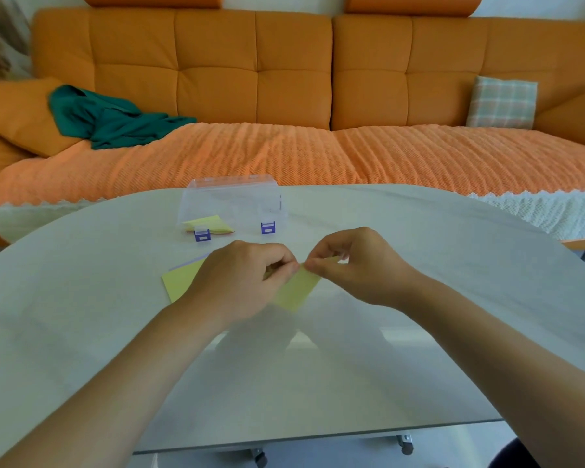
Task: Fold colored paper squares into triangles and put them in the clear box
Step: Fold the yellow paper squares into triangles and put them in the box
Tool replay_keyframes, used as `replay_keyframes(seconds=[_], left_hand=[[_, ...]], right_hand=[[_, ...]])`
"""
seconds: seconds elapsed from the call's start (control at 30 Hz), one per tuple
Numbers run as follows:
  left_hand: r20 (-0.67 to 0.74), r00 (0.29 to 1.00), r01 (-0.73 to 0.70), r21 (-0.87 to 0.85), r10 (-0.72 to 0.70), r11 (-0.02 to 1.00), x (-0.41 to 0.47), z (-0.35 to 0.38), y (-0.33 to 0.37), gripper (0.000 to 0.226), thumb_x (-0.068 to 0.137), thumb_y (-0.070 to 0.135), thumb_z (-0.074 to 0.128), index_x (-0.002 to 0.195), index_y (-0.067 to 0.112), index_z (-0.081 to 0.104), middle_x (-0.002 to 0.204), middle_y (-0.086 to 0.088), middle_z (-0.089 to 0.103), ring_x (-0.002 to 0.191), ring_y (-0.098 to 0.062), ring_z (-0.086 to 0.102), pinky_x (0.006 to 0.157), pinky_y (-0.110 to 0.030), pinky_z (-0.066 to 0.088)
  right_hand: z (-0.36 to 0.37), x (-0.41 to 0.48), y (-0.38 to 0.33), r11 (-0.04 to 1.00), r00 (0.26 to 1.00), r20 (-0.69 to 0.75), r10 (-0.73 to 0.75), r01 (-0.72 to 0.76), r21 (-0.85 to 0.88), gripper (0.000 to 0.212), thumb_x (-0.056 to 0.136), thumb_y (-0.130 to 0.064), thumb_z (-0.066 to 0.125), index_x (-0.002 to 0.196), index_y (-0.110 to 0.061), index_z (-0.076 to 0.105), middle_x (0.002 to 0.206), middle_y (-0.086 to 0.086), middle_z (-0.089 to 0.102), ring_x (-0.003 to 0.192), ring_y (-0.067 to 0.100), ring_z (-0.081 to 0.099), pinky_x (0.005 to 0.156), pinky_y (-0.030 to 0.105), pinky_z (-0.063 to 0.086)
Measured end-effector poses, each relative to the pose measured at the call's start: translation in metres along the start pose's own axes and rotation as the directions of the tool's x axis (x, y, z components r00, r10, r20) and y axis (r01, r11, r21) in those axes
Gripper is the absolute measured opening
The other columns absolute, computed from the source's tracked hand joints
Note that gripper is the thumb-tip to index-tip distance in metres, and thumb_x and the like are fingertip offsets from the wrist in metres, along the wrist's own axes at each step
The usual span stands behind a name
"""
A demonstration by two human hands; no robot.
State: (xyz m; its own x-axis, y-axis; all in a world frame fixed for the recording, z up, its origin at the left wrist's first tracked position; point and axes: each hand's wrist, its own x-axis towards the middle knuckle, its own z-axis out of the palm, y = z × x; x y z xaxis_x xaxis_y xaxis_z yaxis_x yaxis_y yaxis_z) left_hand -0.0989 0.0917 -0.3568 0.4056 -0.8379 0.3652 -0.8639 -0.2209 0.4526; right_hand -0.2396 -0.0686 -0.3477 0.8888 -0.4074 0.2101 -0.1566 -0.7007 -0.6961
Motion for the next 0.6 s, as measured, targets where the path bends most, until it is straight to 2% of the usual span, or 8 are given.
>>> replay_keyframes(seconds=[0.07, 0.17, 0.27, 0.33, 0.5, 0.57, 0.6], left_hand=[[-0.024, 1.0, 0.01, 0.007, -0.009, 1.0, -0.002, 0.001, 0.003, 0.008, 0.091, 0.041, 0.061, 0.095, 0.042, 0.068, 0.077, 0.018, 0.07, 0.07, -0.009, 0.062, 0.062, -0.029, 0.051], [-0.023, 0.998, 0.06, -0.056, -0.062, 0.997, -0.002, 0.001, 0.008, 0.01, 0.087, 0.034, 0.064, 0.083, 0.034, 0.073, 0.072, 0.017, 0.07, 0.067, -0.009, 0.064, 0.06, -0.032, 0.053], [-0.012, 0.995, 0.099, -0.091, -0.101, 0.991, 0.0, -0.003, 0.007, 0.013, 0.081, 0.025, 0.067, 0.07, 0.027, 0.071, 0.067, 0.019, 0.068, 0.066, -0.005, 0.064, 0.06, -0.031, 0.053], [0.021, 0.993, 0.116, -0.067, -0.115, 0.991, 0.002, -0.009, 0.002, 0.014, 0.08, 0.021, 0.067, 0.067, 0.024, 0.071, 0.064, 0.016, 0.068, 0.066, -0.006, 0.065, 0.063, -0.032, 0.054], [0.1, 0.977, 0.179, 0.117, -0.191, 0.977, 0.004, -0.027, -0.021, 0.016, 0.083, 0.022, 0.061, 0.07, 0.02, 0.069, 0.067, 0.009, 0.071, 0.07, -0.013, 0.066, 0.069, -0.039, 0.055], [0.074, 0.979, 0.177, 0.158, -0.191, 0.971, 0.004, -0.029, -0.026, 0.017, 0.085, 0.022, 0.059, 0.071, 0.022, 0.068, 0.068, 0.01, 0.07, 0.069, -0.011, 0.065, 0.069, -0.037, 0.054], [0.059, 0.981, 0.177, 0.124, -0.185, 0.976, 0.004, -0.028, -0.026, 0.018, 0.088, 0.022, 0.059, 0.073, 0.024, 0.068, 0.071, 0.013, 0.071, 0.069, -0.005, 0.064, 0.069, -0.033, 0.054]], right_hand=[[0.0, 0.0, -0.002, 0.999, 0.999, 0.009, -0.035, 0.036, -0.019, 0.012, 0.09, -0.029, 0.071, 0.08, -0.034, 0.073, 0.081, -0.018, 0.073, 0.082, 0.007, 0.066, 0.084, 0.03, 0.053], [0.001, 0.001, -0.005, 0.997, 0.998, 0.006, -0.063, 0.063, -0.035, 0.01, 0.09, -0.03, 0.072, 0.08, -0.033, 0.074, 0.08, -0.019, 0.072, 0.08, 0.008, 0.066, 0.081, 0.031, 0.054], [-0.003, 0.005, -0.002, 0.998, 0.999, -0.037, -0.032, 0.03, -0.056, 0.013, 0.089, -0.031, 0.073, 0.076, -0.036, 0.073, 0.076, -0.024, 0.07, 0.077, 0.003, 0.064, 0.074, 0.02, 0.051], [-0.011, 0.006, 0.002, 0.998, 0.997, -0.078, -0.007, 0.002, -0.065, 0.016, 0.088, -0.029, 0.073, 0.074, -0.036, 0.073, 0.069, -0.028, 0.067, 0.071, -0.001, 0.061, 0.065, 0.01, 0.044], [-0.028, 0.008, 0.015, 0.993, 0.985, -0.127, 0.119, -0.116, 0.031, 0.012, 0.09, -0.025, 0.073, 0.079, -0.027, 0.077, 0.064, -0.005, 0.07, 0.048, -0.002, 0.055, 0.042, 0.008, 0.035], [-0.031, 0.008, 0.016, 0.994, 0.989, -0.1, 0.108, -0.105, 0.033, 0.011, 0.09, -0.024, 0.074, 0.08, -0.027, 0.077, 0.063, -0.01, 0.07, 0.051, -0.002, 0.058, 0.044, 0.008, 0.037], [-0.032, 0.007, 0.015, 0.996, 0.993, -0.079, 0.091, -0.089, 0.033, 0.011, 0.089, -0.023, 0.074, 0.08, -0.028, 0.076, 0.063, -0.014, 0.069, 0.054, -0.002, 0.06, 0.047, 0.008, 0.039]])
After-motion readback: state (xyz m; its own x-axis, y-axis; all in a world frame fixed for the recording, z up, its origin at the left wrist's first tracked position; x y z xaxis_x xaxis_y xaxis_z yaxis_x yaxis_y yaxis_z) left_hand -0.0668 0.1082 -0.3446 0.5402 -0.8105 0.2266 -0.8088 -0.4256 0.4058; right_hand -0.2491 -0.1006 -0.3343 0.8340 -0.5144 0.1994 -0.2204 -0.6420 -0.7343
